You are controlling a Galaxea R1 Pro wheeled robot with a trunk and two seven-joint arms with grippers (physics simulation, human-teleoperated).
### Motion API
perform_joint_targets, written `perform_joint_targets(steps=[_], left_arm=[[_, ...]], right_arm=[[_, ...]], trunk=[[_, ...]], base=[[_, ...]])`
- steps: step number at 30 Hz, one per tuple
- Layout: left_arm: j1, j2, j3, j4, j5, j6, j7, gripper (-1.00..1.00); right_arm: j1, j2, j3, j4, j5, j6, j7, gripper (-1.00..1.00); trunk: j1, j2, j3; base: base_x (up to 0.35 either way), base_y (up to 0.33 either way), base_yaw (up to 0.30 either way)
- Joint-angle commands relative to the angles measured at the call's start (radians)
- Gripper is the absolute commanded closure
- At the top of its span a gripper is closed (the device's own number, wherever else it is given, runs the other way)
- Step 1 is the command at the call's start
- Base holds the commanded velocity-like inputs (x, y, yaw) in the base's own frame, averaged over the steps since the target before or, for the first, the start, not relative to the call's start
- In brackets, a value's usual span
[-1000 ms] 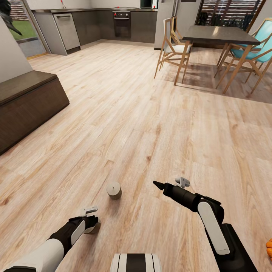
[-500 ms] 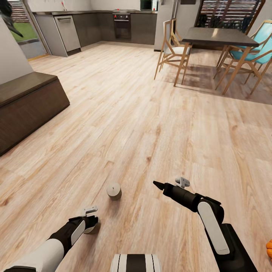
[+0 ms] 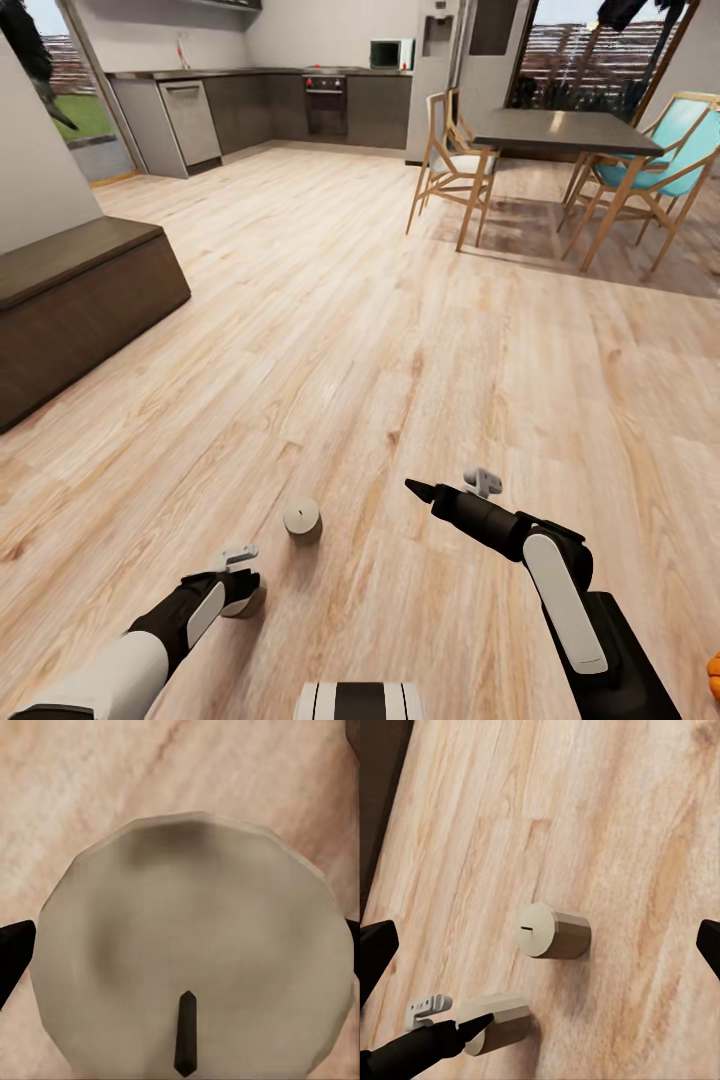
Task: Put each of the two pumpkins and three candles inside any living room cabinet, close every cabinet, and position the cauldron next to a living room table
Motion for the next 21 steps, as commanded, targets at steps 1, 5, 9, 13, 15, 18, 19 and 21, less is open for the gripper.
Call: perform_joint_targets(steps=[1,5,9,13,15,18,19,21], left_arm=[[0.000,0.001,-0.008,-0.002,0.011,0.010,0.007,1.00],[0.000,0.002,-0.006,-0.004,0.013,0.038,0.006,1.00],[0.000,0.004,-0.004,-0.004,0.014,0.050,0.005,1.00],[-0.001,0.008,-0.001,-0.004,0.016,0.070,0.002,1.00],[-0.001,0.010,0.001,-0.004,0.017,0.102,0.000,1.00],[-0.002,0.011,0.002,-0.005,0.017,0.130,-0.001,1.00],[-0.003,0.012,0.003,-0.006,0.017,0.135,-0.001,1.00],[-0.004,0.014,0.003,-0.011,0.017,0.148,-0.001,1.00]], right_arm=[[0.000,-0.001,0.001,-0.001,0.000,0.003,0.000,-1.00],[0.000,0.000,0.001,-0.001,0.000,0.003,0.000,-1.00],[0.000,0.000,0.003,-0.001,0.000,0.003,0.000,-1.00],[0.000,0.000,0.002,-0.001,0.001,0.003,0.000,-1.00],[0.000,0.000,0.002,-0.001,0.001,0.003,0.000,-1.00],[0.000,0.000,0.002,-0.001,0.001,0.003,0.000,-1.00],[0.000,0.000,0.001,-0.001,0.001,0.003,0.000,-1.00],[0.000,0.000,0.001,-0.001,0.001,0.003,0.000,-1.00]], trunk=[[-0.001,0.000,0.003],[-0.002,0.001,0.019],[-0.004,0.002,0.034],[-0.006,0.003,0.050],[-0.007,0.003,0.057],[-0.008,0.004,0.069],[-0.009,0.004,0.073],[-0.010,0.005,0.081]], base=[[0.000,0.000,0.000],[0.000,0.000,0.000],[0.000,0.000,0.000],[0.000,0.000,0.000],[0.000,0.000,0.000],[0.000,0.000,0.000],[0.000,0.000,0.000],[0.000,0.000,0.000]])
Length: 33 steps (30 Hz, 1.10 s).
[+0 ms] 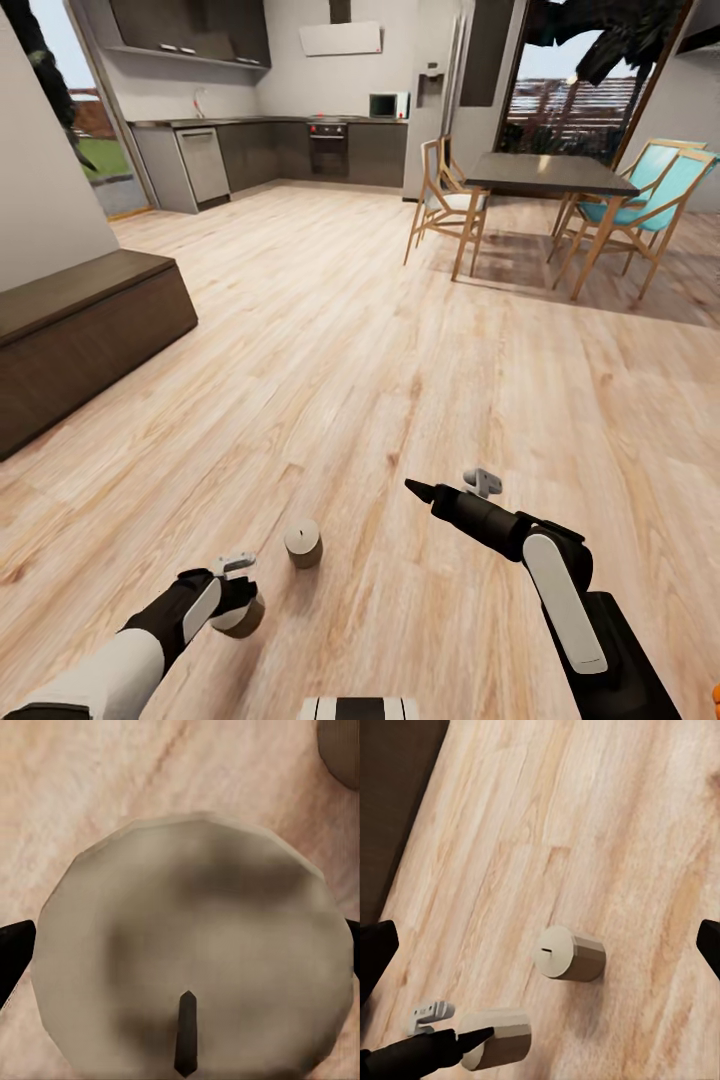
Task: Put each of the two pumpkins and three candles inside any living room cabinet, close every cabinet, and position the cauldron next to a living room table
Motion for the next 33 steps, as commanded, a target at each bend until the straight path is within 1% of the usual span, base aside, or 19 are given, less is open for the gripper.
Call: perform_joint_targets(steps=[1,2,4,5,6,7,9,11,13,16,19,20,22,28,30,33], left_arm=[[-0.001,0.007,-0.007,-0.017,0.011,0.029,0.007,1.00],[-0.002,0.020,-0.007,-0.047,0.012,0.061,0.007,1.00],[-0.002,0.034,-0.006,-0.084,0.014,0.094,0.008,1.00],[-0.002,0.046,-0.005,-0.123,0.019,0.129,0.008,1.00],[-0.002,0.053,-0.005,-0.143,0.022,0.148,0.008,1.00],[-0.003,0.098,-0.004,-0.228,0.056,0.228,0.008,1.00],[-0.003,0.116,-0.004,-0.253,0.078,0.252,0.009,1.00],[-0.003,0.146,-0.004,-0.283,0.117,0.280,0.009,1.00],[-0.003,0.167,-0.004,-0.296,0.137,0.296,0.009,1.00],[-0.003,0.180,-0.005,-0.315,0.157,0.324,0.010,1.00],[-0.003,0.187,-0.005,-0.355,0.166,0.346,0.012,1.00],[-0.004,0.188,-0.005,-0.368,0.168,0.350,0.012,1.00],[-0.003,0.190,-0.005,-0.406,0.170,0.368,0.013,1.00],[-0.004,0.191,-0.005,-0.449,0.172,0.416,0.015,1.00],[-0.022,0.191,-0.004,-0.460,0.172,0.447,0.016,1.00],[-0.039,0.192,-0.004,-0.463,0.172,0.457,0.016,1.00]], right_arm=[[0.000,-0.001,0.000,-0.001,0.000,0.003,0.000,-1.00],[0.000,-0.001,0.000,-0.001,0.000,0.003,0.000,-1.00],[0.000,-0.001,0.000,0.000,0.000,0.003,0.000,-1.00],[0.000,-0.001,0.000,0.000,0.000,0.003,0.000,-1.00],[0.000,-0.001,0.000,0.000,0.000,0.003,0.000,-1.00],[0.000,-0.001,0.000,0.001,0.000,0.003,0.000,-1.00],[0.000,-0.001,0.000,0.001,0.000,0.003,0.000,-1.00],[0.000,-0.001,0.000,0.002,0.000,0.003,0.000,-1.00],[0.000,-0.001,0.000,0.003,0.000,0.003,-0.001,-1.00],[0.000,-0.001,0.000,0.004,0.001,0.003,-0.001,-1.00],[0.000,-0.001,0.000,0.004,0.002,0.003,-0.002,-1.00],[0.000,-0.001,0.000,0.004,0.002,0.003,-0.002,-1.00],[0.000,-0.001,0.000,0.005,0.004,0.003,-0.002,-1.00],[0.000,-0.001,-0.001,0.009,0.009,0.000,-0.005,-1.00],[0.000,-0.001,0.000,0.010,0.011,-0.001,-0.008,-1.00],[0.000,-0.001,-0.001,0.011,0.014,-0.001,-0.010,-1.00]], trunk=[[-0.001,0.000,0.003],[-0.001,0.000,0.007],[-0.002,0.001,0.015],[-0.002,0.001,0.019],[-0.003,0.001,0.023],[-0.003,0.001,0.026],[-0.004,0.002,0.034],[-0.005,0.002,0.042],[-0.006,0.003,0.050],[-0.007,0.004,0.061],[-0.009,0.004,0.073],[-0.009,0.004,0.077],[-0.009,0.004,0.077],[-0.009,0.004,0.077],[-0.010,0.005,0.084],[-0.011,0.006,0.096]], base=[[0.000,0.000,0.000],[0.000,0.000,0.000],[0.000,0.000,0.000],[0.000,0.000,0.000],[0.000,0.000,0.000],[0.000,0.000,0.000],[0.000,0.000,0.000],[0.000,0.000,0.000],[0.000,0.000,0.000],[0.000,0.000,0.000],[0.000,0.000,0.000],[0.000,0.000,0.000],[0.000,0.000,0.000],[0.000,0.000,0.000],[0.000,0.000,0.000],[0.000,0.000,0.000]])
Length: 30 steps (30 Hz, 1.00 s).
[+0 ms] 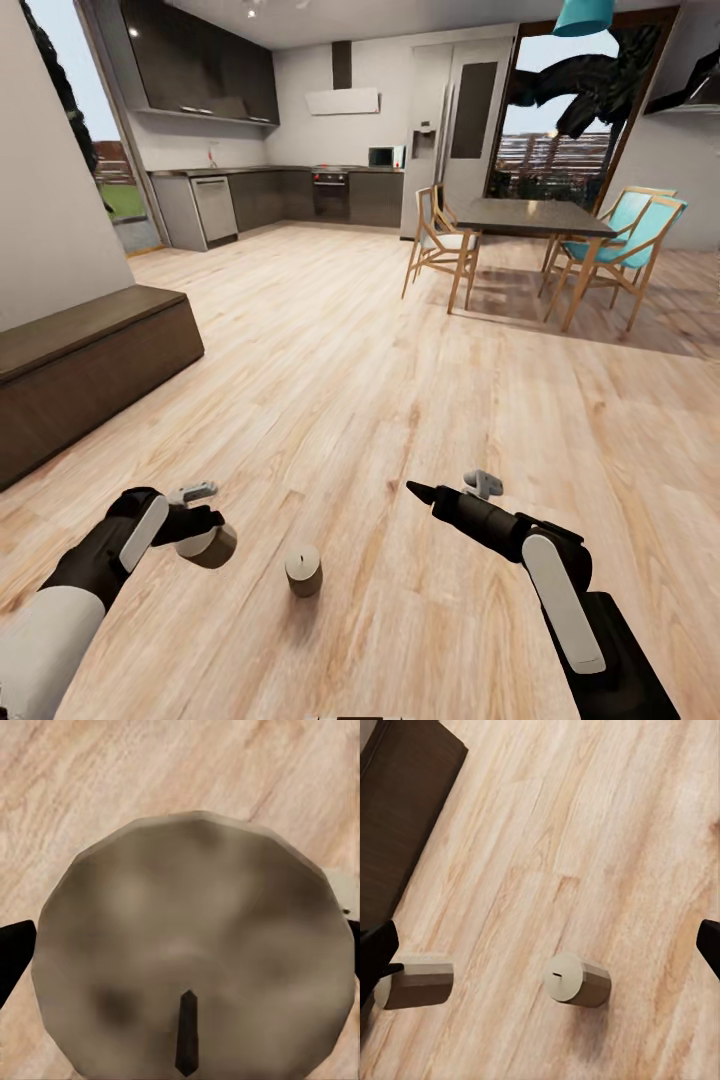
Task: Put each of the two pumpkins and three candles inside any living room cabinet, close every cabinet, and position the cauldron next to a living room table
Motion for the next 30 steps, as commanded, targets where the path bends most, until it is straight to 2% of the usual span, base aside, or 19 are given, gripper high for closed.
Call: perform_joint_targets(steps=[1,7,15,17,24,30], left_arm=[[-0.004,0.002,-0.005,-0.001,0.012,0.004,0.010,1.00],[-0.020,0.005,-0.004,-0.004,0.013,0.040,0.010,1.00],[-0.022,0.005,-0.004,-0.015,0.013,0.047,0.009,1.00],[-0.021,0.005,-0.004,-0.031,0.013,0.047,0.008,1.00],[-0.014,0.002,-0.007,-0.167,0.012,0.052,0.008,1.00],[-0.012,0.000,-0.005,-0.190,0.010,0.060,0.008,1.00]], right_arm=[[-0.001,-0.001,0.000,-0.001,0.000,0.003,-0.002,-1.00],[-0.001,0.000,0.000,0.009,0.003,0.002,-0.014,-1.00],[-0.002,0.004,0.002,0.019,0.002,0.001,-0.032,-1.00],[-0.002,0.004,0.001,0.020,0.002,0.001,-0.032,-1.00],[-0.002,0.006,0.001,0.021,0.002,0.001,-0.033,-1.00],[-0.002,0.002,0.001,0.022,0.002,0.001,-0.033,-1.00]], trunk=[[-0.001,0.000,0.003],[-0.003,0.001,0.026],[-0.007,0.003,0.059],[-0.007,0.003,0.059],[-0.007,0.003,0.060],[-0.007,0.003,0.060]], base=[[0.000,0.000,0.000],[-0.005,0.004,0.000],[-0.098,0.081,-0.008],[-0.045,0.040,0.078],[-0.013,0.012,0.216],[0.075,0.015,0.248]])
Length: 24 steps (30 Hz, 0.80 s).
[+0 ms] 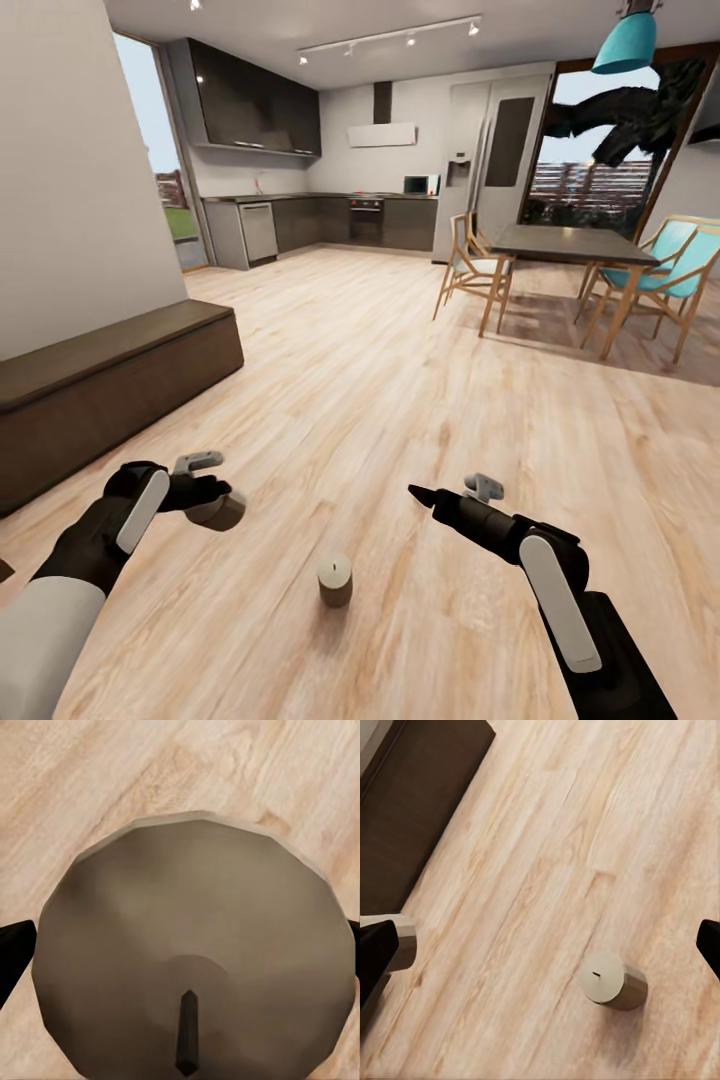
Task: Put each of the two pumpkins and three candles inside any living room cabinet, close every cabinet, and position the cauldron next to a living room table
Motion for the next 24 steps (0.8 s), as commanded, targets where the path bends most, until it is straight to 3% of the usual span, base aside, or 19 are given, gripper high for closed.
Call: perform_joint_targets(steps=[1,24], left_arm=[[-0.001,0.000,-0.004,-0.002,0.014,0.004,0.010,1.00],[-0.001,-0.003,-0.004,-0.007,0.014,0.009,0.010,1.00]], right_arm=[[0.000,-0.001,0.001,-0.001,-0.004,0.003,-0.004,-1.00],[-0.002,0.000,0.007,0.003,-0.003,0.003,-0.006,-1.00]], trunk=[[0.000,0.000,-0.001],[0.000,0.000,0.000]], base=[[0.194,0.038,0.091],[0.091,-0.018,0.028]])
